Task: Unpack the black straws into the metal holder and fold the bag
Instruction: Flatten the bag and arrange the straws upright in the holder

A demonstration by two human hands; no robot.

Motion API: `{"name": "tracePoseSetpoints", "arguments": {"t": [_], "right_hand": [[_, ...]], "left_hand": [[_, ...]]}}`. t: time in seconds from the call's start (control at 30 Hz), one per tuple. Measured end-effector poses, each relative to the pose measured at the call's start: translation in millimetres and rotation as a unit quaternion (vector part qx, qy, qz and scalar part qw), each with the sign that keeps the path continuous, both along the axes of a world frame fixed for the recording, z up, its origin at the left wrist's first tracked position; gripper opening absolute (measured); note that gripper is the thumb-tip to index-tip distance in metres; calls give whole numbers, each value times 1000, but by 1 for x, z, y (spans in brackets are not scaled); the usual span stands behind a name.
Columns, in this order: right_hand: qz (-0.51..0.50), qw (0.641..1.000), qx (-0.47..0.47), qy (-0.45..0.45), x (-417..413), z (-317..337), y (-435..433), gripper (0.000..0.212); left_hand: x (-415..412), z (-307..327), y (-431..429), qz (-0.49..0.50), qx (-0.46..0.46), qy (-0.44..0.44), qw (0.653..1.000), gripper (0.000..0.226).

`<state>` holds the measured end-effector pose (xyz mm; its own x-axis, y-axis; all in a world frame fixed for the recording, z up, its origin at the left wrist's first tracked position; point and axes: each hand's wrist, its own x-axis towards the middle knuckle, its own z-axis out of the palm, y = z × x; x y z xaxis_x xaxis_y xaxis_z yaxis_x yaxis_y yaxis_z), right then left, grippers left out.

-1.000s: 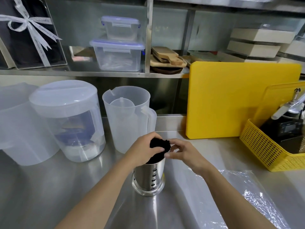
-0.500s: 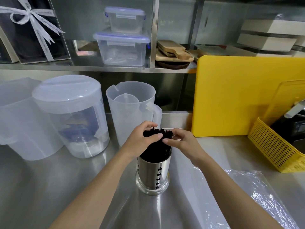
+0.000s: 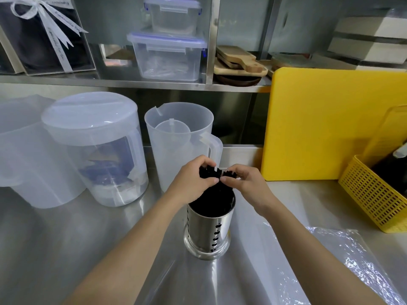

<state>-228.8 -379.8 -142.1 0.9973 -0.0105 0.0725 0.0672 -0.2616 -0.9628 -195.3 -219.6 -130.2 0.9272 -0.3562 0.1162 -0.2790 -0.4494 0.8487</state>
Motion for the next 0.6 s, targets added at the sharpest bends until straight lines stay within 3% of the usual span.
{"name": "tracePoseSetpoints", "arguments": {"t": [0.23,0.47,0.6], "right_hand": [[-11,1000,-17,-3,6,2,5,9],[-33,999,39,0,8,1,7,20],[-24,999,-20,30,10,1,8,41]], "left_hand": [[-3,2,1,-21,24,-59,998,32],[-1,0,1,-17,10,19,1000,49],[1,-3,1,-5,28,32,999,55]]}}
